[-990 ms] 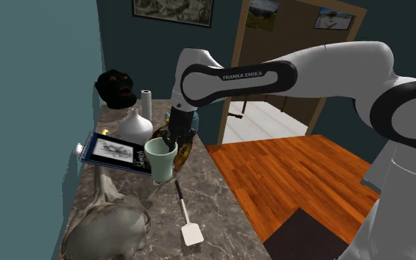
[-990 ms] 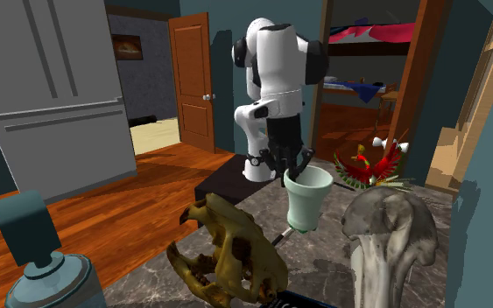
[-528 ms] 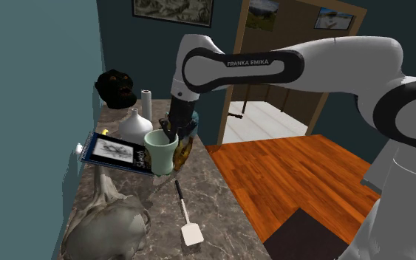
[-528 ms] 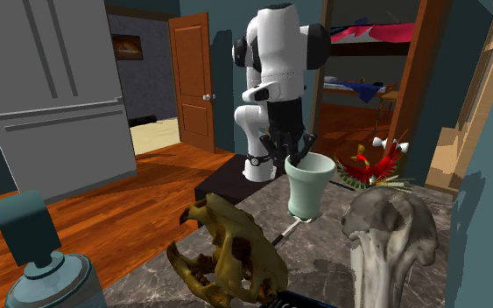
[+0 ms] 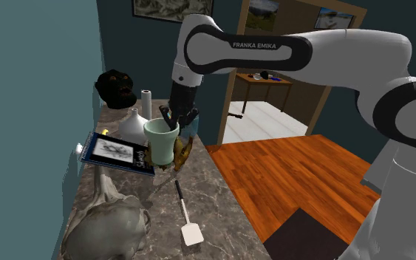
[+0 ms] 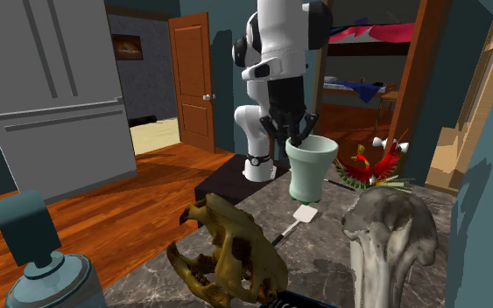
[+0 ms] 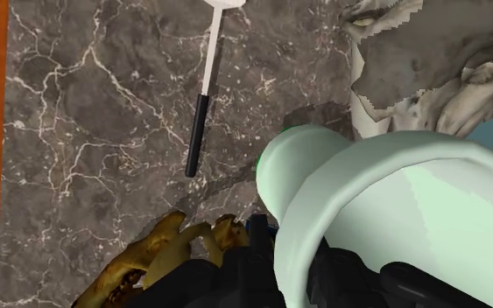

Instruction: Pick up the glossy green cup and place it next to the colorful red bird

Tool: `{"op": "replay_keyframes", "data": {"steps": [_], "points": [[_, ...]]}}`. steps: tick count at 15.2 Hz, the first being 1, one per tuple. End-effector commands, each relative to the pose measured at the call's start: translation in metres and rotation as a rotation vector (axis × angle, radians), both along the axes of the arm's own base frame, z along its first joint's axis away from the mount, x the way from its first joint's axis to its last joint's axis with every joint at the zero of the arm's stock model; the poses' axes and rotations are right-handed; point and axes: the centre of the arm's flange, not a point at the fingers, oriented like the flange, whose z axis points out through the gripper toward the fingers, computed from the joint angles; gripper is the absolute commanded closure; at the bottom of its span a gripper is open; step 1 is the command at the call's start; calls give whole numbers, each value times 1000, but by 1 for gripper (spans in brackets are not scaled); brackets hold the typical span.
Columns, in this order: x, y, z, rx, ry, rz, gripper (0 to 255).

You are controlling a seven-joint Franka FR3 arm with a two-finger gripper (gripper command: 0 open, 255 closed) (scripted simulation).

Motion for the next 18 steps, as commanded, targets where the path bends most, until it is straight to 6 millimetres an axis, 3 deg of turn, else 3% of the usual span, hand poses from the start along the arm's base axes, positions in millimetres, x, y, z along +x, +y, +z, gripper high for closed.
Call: {"op": "replay_keyframes", "data": {"steps": [1,12,18], "points": [[1,0,10,0,0,0,255],[1,0,64,0,0,0,255],[-78,-4,64,0,0,0,255]]}}
